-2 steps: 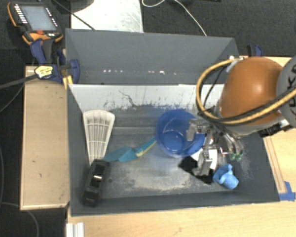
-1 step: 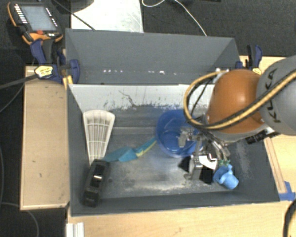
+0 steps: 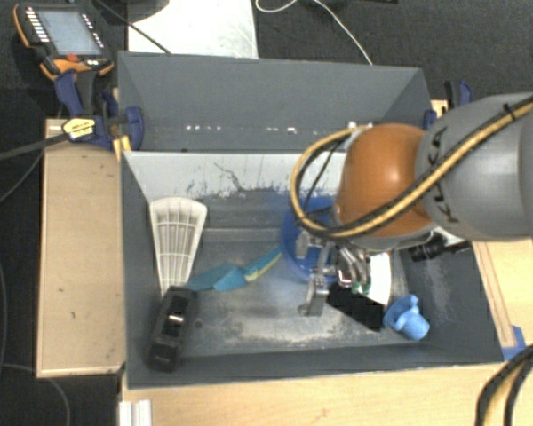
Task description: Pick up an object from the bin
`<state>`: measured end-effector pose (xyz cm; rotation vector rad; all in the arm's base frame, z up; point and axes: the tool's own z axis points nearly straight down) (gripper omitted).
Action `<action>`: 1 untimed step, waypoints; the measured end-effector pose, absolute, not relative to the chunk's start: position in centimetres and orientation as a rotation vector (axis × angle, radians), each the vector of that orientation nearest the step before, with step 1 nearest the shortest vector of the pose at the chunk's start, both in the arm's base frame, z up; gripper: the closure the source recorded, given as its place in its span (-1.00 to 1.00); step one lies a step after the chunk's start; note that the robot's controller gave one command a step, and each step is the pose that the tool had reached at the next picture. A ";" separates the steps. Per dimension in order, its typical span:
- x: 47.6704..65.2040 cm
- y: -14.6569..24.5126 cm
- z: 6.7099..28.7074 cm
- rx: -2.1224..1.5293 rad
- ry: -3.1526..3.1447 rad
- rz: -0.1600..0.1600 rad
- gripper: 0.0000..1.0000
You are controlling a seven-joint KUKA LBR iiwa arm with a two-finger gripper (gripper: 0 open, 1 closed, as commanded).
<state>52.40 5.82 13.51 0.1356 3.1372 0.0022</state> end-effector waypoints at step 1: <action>55.1 1.5 9.8 -0.488 3.104 0.004 -1.00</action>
Offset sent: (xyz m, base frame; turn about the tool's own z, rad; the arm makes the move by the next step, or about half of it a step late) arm -0.0015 -0.0761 -0.0134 0.0340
